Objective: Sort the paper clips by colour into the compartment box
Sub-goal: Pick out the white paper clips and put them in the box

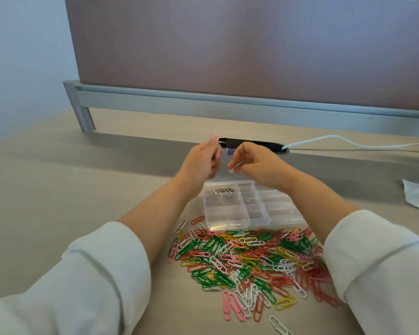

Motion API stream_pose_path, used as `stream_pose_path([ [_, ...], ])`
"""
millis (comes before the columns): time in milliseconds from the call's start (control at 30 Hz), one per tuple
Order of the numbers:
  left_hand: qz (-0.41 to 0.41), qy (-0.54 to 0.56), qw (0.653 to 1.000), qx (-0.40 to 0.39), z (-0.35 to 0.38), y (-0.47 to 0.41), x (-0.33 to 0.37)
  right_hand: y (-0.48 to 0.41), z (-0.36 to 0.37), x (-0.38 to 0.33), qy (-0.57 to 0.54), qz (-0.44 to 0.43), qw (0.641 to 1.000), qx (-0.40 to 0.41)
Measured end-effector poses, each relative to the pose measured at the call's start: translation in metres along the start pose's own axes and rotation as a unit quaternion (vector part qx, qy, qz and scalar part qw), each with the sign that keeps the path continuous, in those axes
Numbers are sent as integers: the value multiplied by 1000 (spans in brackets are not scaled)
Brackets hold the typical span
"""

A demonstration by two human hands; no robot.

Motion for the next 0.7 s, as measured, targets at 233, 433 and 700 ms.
stream_pose_path([
  [233, 51, -70, 996, -33, 19, -5, -11, 20, 6, 22, 15, -6, 999, -46],
  [433, 55, -84, 994, -31, 17, -5, -13, 20, 8, 28, 20, -18, 999, -47],
  [700, 39, -30, 999, -14, 15, 1, -10, 21, 3, 27, -2, -39, 999, -3],
])
Point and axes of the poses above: each hand's wrist, its own y-axis away from the middle knuckle, its own z-axis out of the palm, x = y × z, the point moved 8 cm from there along -y, towards the middle knuckle, and after that the axes turned 2 degrees about z, right-handed, at the moved point
